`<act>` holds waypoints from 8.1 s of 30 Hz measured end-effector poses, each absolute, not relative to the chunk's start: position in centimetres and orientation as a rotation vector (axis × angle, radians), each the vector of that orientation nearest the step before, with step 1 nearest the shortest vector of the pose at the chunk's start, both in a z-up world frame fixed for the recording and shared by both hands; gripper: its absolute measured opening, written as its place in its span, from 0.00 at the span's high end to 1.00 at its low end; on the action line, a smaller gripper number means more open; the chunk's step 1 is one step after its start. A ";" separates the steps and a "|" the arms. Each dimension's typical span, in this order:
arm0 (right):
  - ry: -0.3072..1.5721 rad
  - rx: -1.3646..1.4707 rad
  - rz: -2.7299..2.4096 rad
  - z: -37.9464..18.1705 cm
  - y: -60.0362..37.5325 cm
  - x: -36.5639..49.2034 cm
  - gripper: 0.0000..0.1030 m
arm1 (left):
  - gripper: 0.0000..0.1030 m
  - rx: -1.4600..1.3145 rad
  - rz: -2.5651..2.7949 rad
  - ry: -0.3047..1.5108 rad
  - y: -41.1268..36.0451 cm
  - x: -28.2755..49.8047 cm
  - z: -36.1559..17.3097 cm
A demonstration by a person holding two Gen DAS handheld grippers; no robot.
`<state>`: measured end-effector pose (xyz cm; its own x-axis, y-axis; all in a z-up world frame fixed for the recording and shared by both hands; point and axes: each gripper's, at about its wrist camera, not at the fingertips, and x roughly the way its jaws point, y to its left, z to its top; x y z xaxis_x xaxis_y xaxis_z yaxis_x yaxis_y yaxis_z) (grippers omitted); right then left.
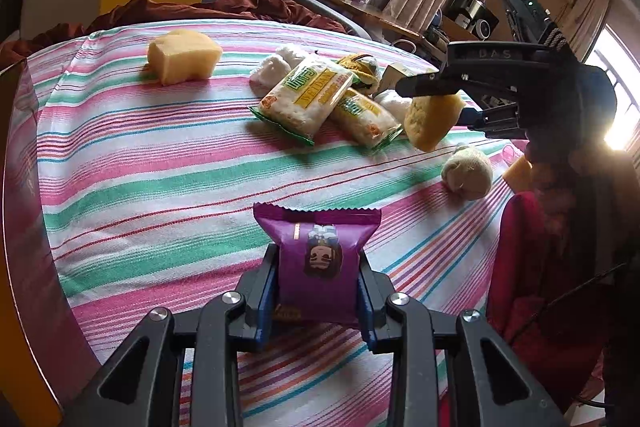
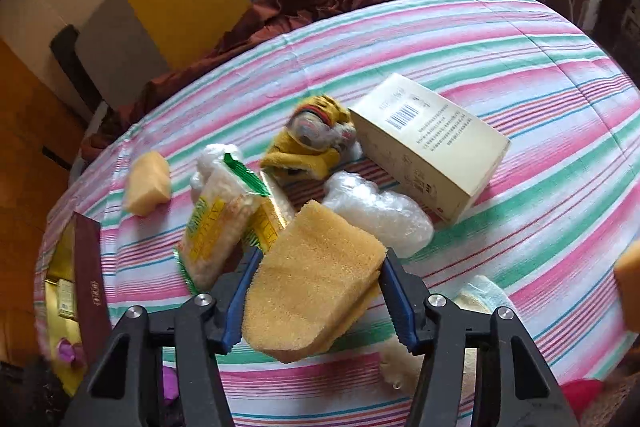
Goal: Organize objects
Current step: 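Carry the purple snack toward the tray while the right tool grasps a yellow sponge, then lower the purple snack into the gold tray and open the left tool, then carry the yellow sponge into the gold tray and open the right tool, then move the left tool back to the pile and grasp a WEIDAN cracker pack, then lift the cracker pack with left tool while right tool reaches the white sock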
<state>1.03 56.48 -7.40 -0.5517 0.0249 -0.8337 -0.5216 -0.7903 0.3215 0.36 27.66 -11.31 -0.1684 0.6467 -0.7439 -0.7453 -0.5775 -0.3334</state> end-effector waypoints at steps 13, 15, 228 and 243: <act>0.727 -1.605 2.404 -10.5 52.8 -1.5 0.42 | 0.68 -1.102 1.910 0.169 27.1 1.2 -11.0; 0.708 -1.614 2.404 -10.6 52.6 -1.6 0.42 | 0.68 -1.100 1.913 0.177 26.8 1.4 -10.8; 1.709 -0.696 2.045 -9.8 63.7 7.8 0.00 | 0.53 -0.946 1.991 0.414 29.7 2.7 -11.4; 1.286 -0.892 1.913 -8.8 62.7 7.6 0.00 | 0.53 -0.851 1.994 0.383 28.7 3.3 -11.8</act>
